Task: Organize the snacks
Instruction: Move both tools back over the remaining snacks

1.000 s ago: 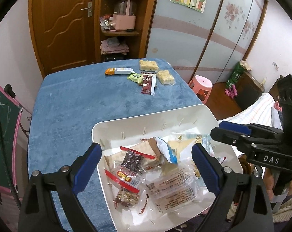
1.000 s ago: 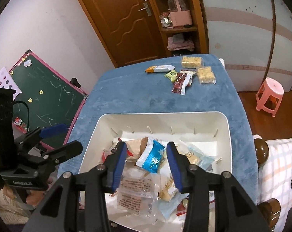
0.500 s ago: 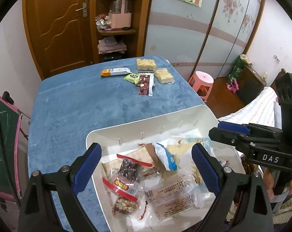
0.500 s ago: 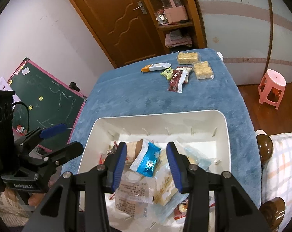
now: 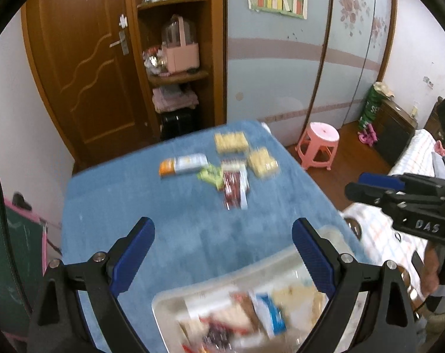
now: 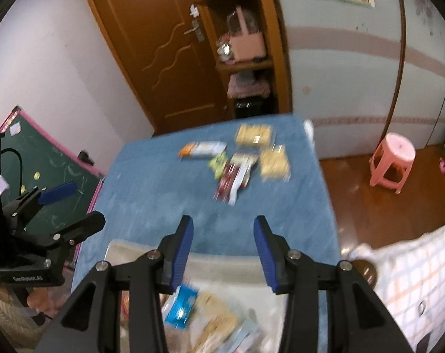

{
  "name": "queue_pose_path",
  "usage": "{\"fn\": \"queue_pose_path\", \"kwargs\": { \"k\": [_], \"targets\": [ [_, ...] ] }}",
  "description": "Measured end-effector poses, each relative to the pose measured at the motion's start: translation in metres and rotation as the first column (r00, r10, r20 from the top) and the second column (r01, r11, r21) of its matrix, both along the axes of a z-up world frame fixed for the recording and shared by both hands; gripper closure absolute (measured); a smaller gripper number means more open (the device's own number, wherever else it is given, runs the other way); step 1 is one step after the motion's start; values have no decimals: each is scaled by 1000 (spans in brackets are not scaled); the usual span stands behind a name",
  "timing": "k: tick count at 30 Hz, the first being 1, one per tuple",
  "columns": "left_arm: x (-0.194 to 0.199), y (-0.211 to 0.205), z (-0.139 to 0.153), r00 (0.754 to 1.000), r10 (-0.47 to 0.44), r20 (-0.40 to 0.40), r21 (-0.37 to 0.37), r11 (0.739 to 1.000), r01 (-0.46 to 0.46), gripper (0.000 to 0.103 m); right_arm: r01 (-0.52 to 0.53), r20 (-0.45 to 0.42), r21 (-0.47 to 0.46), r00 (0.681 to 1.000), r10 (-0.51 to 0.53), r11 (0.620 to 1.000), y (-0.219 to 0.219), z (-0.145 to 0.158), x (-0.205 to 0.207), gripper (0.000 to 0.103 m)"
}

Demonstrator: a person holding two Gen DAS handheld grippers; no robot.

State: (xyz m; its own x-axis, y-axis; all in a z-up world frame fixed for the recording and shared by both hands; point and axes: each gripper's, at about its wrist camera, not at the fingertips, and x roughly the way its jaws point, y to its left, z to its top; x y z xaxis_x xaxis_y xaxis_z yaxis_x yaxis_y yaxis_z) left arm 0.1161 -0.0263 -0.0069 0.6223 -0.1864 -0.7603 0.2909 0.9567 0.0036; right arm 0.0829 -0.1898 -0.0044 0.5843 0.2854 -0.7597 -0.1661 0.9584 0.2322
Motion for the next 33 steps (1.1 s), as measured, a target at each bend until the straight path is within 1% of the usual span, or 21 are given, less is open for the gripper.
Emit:
{"fn": "queue_pose_path", "kwargs": {
  "k": [2,5,8,11,13,15,16,19,22,23,25,27,29,31,33],
  "targets": [
    [25,-5,11,1000,5,14,4,1000,-5,9,17,33,-34,999,-16,999,-6,18,23,60],
    [62,-12,25,1000,15,26,3,1000,-15,9,30,65,-59,998,-26,998,-13,42,59,60],
    [97,-20,26,999,33,20,14,999,-33,9,53,59,-77,997,-48,996,-21,52,97,60],
    [128,-29,15,999,48,-9,18,999,-48,9,69,27,-82,997,-67,994,-27,47,136,60],
    [149,-34,-2,997,48,-52,0,999,-48,9,82,-2,-73,997,-83,994,-33,31,164,60],
    [166,-37,-28,991,53,-121,-25,998,-57,9,91,-49,-60,994,-94,994,-37,12,184,60],
    [176,-40,-45,985,53,-163,-33,998,-59,9,92,-82,-46,992,-96,995,-39,-2,194,60],
    [192,-46,-88,971,75,-225,-25,996,-83,9,86,-183,-28,979,-90,996,-42,-49,218,60],
    [203,-50,-132,947,99,-304,-30,993,-113,9,78,-278,-38,957,-85,996,-38,-95,232,60],
    [206,-50,-146,935,103,-338,-40,992,-123,9,76,-310,-39,947,-85,996,-36,-112,235,60],
    [208,-52,-168,916,110,-386,-55,988,-141,9,68,-348,-35,934,-76,997,-32,-133,239,60],
    [209,-54,-185,904,110,-413,-56,988,-146,9,53,-385,-33,921,-62,998,-28,-153,242,60],
    [209,-59,-196,900,107,-422,-43,990,-137,9,46,-413,-17,909,-49,999,-23,-167,243,60],
    [209,-64,-204,899,99,-427,-31,992,-124,9,39,-424,10,905,-31,999,-20,-175,245,60],
    [209,-67,-211,897,94,-432,-24,993,-115,9,35,-414,-1,910,-32,999,-17,-178,247,59]
  ]
}}
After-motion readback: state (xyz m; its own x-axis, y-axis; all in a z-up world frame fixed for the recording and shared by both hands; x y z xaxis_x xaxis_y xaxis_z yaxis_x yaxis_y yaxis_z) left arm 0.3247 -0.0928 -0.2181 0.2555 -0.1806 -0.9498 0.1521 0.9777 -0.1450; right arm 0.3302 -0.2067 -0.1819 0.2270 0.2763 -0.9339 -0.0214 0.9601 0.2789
